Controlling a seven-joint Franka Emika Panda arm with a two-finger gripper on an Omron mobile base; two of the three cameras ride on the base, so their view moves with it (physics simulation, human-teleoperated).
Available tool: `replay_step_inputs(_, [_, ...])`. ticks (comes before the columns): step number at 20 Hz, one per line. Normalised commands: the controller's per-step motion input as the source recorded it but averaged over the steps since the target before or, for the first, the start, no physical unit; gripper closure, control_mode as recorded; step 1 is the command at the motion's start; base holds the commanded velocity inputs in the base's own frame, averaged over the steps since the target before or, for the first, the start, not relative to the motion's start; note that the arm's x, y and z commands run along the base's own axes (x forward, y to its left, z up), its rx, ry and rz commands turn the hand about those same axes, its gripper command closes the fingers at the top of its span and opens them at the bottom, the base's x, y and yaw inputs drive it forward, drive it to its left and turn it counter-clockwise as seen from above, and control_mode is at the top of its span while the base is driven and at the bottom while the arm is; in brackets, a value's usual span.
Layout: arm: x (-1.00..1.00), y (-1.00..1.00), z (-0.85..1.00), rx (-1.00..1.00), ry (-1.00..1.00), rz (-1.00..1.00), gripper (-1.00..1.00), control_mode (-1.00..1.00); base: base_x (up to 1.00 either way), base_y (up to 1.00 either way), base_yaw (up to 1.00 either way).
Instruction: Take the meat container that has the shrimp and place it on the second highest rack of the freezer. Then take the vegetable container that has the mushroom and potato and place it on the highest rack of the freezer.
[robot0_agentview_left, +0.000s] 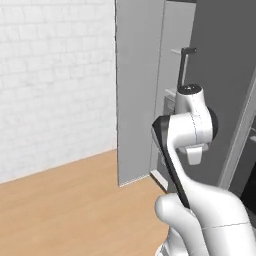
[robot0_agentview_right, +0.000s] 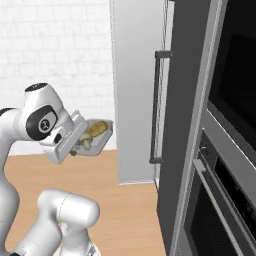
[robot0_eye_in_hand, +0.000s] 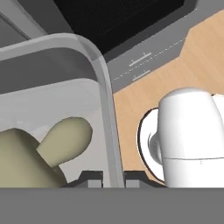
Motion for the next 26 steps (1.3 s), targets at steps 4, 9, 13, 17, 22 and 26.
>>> replay_step_inputs(4, [0.00, 0.00, 0.00, 0.00, 0.00, 0.00, 1.00, 1.00, 0.51, 0.48, -0.41])
replay_step_inputs(9, [0.00, 0.00, 0.00, 0.00, 0.00, 0.00, 1.00, 1.00, 0.65, 0.80, -0.28])
replay_step_inputs(13, [0.00, 0.00, 0.00, 0.00, 0.00, 0.00, 1.00, 1.00, 0.72, 0.80, -0.28])
replay_step_inputs(17, [0.00, 0.00, 0.00, 0.00, 0.00, 0.00, 1.00, 1.00, 0.72, 0.68, -0.33])
replay_step_inputs(22, [0.00, 0.00, 0.00, 0.00, 0.00, 0.00, 1.00, 1.00, 0.68, 0.49, -0.40])
replay_step_inputs(26, [0.00, 0.00, 0.00, 0.00, 0.00, 0.00, 1.00, 1.00, 0.56, 0.22, -0.54])
